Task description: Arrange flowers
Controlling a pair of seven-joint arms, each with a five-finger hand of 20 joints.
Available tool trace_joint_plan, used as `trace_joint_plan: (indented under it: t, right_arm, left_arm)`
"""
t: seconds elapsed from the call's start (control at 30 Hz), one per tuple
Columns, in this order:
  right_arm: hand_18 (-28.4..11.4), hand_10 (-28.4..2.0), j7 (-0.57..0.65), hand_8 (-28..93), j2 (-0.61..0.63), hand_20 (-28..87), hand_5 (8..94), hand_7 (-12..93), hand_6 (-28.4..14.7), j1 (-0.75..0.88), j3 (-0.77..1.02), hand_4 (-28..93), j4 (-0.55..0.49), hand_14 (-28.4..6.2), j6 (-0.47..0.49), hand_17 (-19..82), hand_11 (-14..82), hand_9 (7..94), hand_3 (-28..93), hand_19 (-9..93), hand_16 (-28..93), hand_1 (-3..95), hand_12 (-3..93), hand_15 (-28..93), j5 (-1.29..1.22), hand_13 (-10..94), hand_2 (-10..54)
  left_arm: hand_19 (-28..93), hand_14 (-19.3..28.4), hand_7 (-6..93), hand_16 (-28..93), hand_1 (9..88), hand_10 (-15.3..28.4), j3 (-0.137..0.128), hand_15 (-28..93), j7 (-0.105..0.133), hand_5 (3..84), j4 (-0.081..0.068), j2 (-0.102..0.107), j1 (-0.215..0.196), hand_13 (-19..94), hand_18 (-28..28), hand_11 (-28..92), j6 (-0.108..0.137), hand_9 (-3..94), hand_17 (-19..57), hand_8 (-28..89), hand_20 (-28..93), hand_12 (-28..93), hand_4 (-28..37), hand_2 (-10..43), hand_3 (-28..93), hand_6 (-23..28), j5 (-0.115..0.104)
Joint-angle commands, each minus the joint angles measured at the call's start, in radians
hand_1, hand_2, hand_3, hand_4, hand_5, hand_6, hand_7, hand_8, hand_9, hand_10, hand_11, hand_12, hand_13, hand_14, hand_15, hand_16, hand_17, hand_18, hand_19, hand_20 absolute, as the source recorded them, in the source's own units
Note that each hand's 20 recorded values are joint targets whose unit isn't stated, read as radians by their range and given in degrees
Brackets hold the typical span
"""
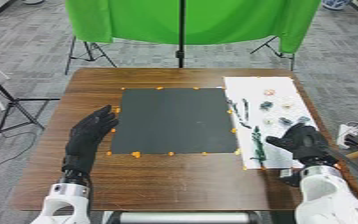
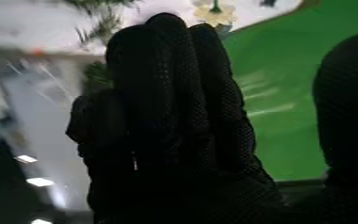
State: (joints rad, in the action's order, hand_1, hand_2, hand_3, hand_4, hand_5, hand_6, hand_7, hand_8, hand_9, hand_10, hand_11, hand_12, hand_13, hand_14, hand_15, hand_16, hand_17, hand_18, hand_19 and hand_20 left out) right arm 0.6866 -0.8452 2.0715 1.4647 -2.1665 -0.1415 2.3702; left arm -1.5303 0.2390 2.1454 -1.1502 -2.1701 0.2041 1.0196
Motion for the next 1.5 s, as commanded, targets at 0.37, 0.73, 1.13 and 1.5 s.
trace_joint_plan:
  t: [0.37,0.73,1.13,1.5]
  right_arm:
    - [-12.4,-15.5,-0.008,-5,0.085,45,74.4,19,-5.4,-0.189,-0.198,-25,0.108,-6.8,0.126,59,26.7,79.8,60,90,28,32.1,24.1,54,0.037,84,-9.5]
    - [-10.9,-15.6,0.015,-4,0.065,44,75.8,20,-5.5,-0.229,-0.304,-18,0.151,-5.8,0.214,61,28.0,81.4,61,91,30,37.2,24.7,53,0.034,86,-9.5]
    - [-8.6,-11.4,0.008,25,0.047,52,81.8,31,-1.5,-0.214,-0.328,59,0.170,-2.6,0.145,69,33.5,89.5,-28,93,34,87.1,41.2,61,0.033,92,-9.5]
    - [-8.3,-11.2,-0.010,26,0.051,55,80.9,35,-1.4,-0.225,-0.204,67,0.020,-2.0,-0.074,72,39.7,89.0,-28,93,34,86.6,39.4,63,-0.041,93,-9.5]
  left_arm:
    - [19,18.9,11.3,-1,31.4,14.1,-0.011,32,-0.059,41.9,0.000,-0.003,-0.010,28,16.1,22,-0.053,38.0,1.6,-4,18,13,-18.4,-1.2,61,6.3,0.020]
    - [18,18.9,10.8,0,31.1,14.2,-0.018,32,-0.079,41.7,0.001,-0.001,-0.014,27,16.0,21,-0.069,37.7,1.0,-4,18,14,-18.4,-1.3,61,6.4,0.021]
    - [17,18.9,10.3,0,31.2,14.1,-0.024,32,-0.106,41.3,0.002,0.002,-0.009,27,15.9,20,-0.090,37.0,0.4,-4,18,14,-18.5,-1.2,61,6.5,0.023]
    - [17,19.0,10.0,0,31.0,14.1,-0.057,32,-0.082,41.1,-0.014,0.002,-0.003,27,15.9,21,-0.057,37.1,0.1,-4,18,14,-18.4,-0.8,60,6.7,0.004]
